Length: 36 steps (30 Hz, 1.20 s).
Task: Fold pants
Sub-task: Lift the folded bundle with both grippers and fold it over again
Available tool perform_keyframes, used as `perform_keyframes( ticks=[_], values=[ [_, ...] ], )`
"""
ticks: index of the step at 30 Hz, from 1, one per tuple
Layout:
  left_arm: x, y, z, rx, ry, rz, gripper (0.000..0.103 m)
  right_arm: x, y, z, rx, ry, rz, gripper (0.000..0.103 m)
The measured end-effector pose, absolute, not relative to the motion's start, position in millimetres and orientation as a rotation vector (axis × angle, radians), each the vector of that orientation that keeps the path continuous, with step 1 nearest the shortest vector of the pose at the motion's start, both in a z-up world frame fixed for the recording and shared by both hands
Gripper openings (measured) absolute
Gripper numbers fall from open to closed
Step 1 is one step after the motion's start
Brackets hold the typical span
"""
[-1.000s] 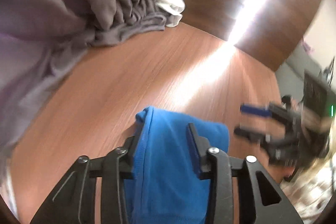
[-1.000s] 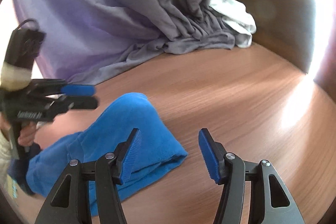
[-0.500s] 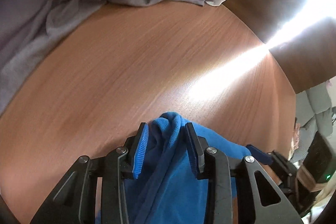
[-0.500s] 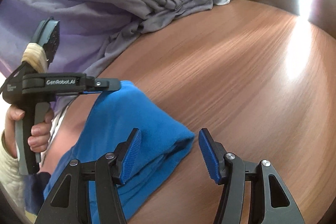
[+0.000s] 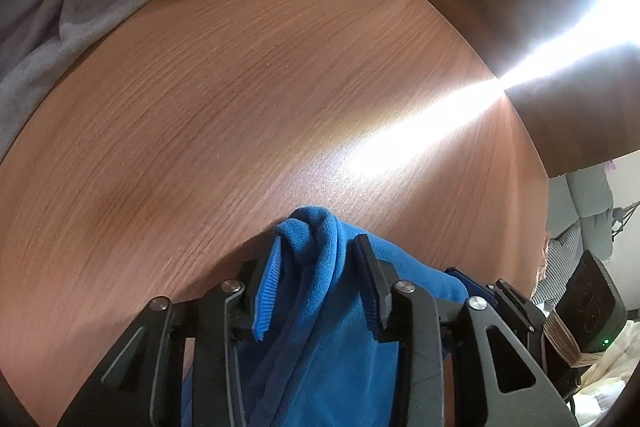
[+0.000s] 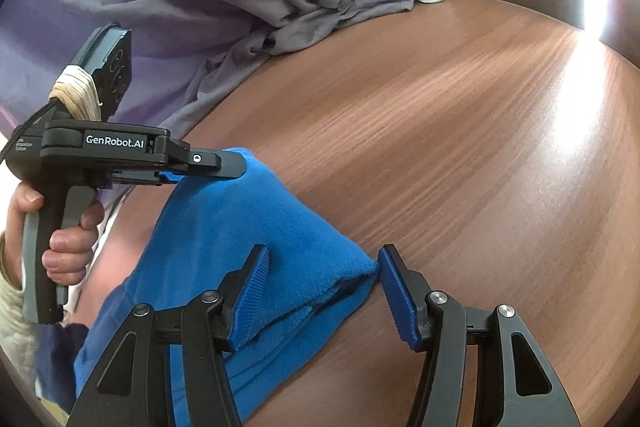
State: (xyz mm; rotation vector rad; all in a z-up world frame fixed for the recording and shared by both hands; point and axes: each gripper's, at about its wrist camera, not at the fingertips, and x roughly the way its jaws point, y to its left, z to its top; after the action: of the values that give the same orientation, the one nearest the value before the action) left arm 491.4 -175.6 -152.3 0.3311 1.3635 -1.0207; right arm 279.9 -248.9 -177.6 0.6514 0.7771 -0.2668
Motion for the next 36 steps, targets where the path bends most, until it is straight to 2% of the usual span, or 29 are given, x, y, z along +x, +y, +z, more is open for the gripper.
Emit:
perform_keyframes(
  ticks=[1, 4, 10, 24, 36],
  values=[
    [490.8, -172.5, -150.3, 0.328, 1.354, -1.029, 0.024, 280.1, -249.2, -177.6, 0.651, 0.777, -0.262, 0.053],
    [487.8, -173.8, -149.3, 0.343, 1.334, -1.048, 0.020, 279.6, -248.1, -177.4, 0.637, 0.780, -0.254, 0.043],
    [481.5, -169.2, -137.5, 0.309, 1.260, -1.087, 0.018, 276.4, -244.0, -164.6, 0.574, 0.767, -0.240, 0.030],
    [457.6, -214.5, -76.0, 0.267, 1.012, -1.299, 0.018, 251.5, -268.1, -101.1, 0.353, 0.606, -0.393, 0.028],
    [424.2, -180.9, -13.9, 0.272, 0.775, -1.414, 0.017, 222.3, -231.3, -32.6, 0.138, 0.448, -0.461, 0.027]
  ],
)
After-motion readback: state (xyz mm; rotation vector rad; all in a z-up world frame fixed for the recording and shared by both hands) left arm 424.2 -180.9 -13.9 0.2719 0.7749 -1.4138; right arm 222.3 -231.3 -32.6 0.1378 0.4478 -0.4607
